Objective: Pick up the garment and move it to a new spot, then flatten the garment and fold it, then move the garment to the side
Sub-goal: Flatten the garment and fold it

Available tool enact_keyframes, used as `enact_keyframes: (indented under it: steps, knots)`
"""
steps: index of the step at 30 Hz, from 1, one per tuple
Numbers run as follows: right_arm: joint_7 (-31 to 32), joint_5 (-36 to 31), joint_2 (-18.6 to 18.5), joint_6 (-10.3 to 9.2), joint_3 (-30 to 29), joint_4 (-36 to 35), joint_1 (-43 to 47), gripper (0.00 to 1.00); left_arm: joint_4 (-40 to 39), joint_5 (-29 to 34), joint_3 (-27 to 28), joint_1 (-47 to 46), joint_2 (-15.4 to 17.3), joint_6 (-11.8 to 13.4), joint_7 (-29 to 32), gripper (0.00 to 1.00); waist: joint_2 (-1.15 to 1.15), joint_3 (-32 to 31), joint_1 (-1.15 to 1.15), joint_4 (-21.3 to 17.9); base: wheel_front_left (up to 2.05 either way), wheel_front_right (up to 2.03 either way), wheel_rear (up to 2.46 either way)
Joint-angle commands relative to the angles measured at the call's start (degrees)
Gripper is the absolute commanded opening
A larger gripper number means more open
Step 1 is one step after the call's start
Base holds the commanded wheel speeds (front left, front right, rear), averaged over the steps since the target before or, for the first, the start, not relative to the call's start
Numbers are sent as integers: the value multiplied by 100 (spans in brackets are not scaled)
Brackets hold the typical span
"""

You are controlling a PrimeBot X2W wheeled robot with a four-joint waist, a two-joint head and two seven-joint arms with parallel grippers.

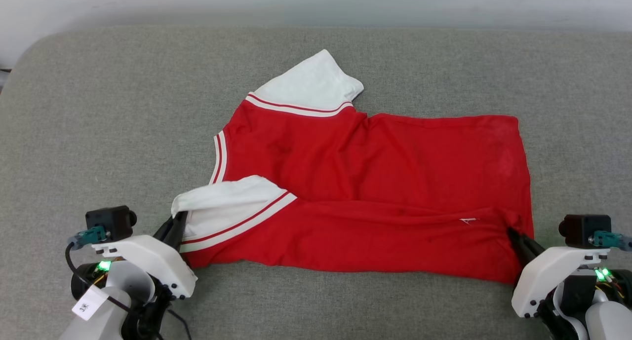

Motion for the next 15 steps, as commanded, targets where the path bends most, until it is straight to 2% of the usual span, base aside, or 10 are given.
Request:
enact_keyframes:
  steps: [1, 9, 10, 11, 12, 13, 15]
  knots:
    - [16, 30, -23, -12, -30, 185, 34, 0, 106, -28, -19, -74, 6, -33, 41, 0, 0, -14, -1, -2, 0, 0, 0]
    - [-151, 159, -50, -12, 111, 624, 101, 0, 479, -68, -121, -38, -76, -203, 21, 0, 0, -186, -1, -42, 0, 0, 0]
    - [-210, 179, -43, -12, 130, 643, 95, 4, 516, -66, -141, -46, -101, -209, 13, 0, 0, -235, -1, -42, 0, 0, 0]
    - [-278, 150, -62, -12, 146, 648, 93, 40, 538, -63, -139, -53, -114, -209, -28, 28, 0, -289, -1, -46, 0, 0, 0]
    - [-389, 149, -63, -12, 161, 627, 93, 100, 570, -56, -137, -60, -124, -198, -55, 70, 0, -344, -1, -48, 0, 0, 0]
    - [-530, 145, -69, -11, 158, 582, 83, 100, 600, -45, -154, -54, -137, -171, -58, 100, 0, -394, -1, -54, 0, 0, 0]
    - [-898, 125, -78, -10, 179, 464, 71, 100, 598, -1, -129, -48, -152, -111, -156, 100, 0, -527, -1, -69, 0, 0, 0]
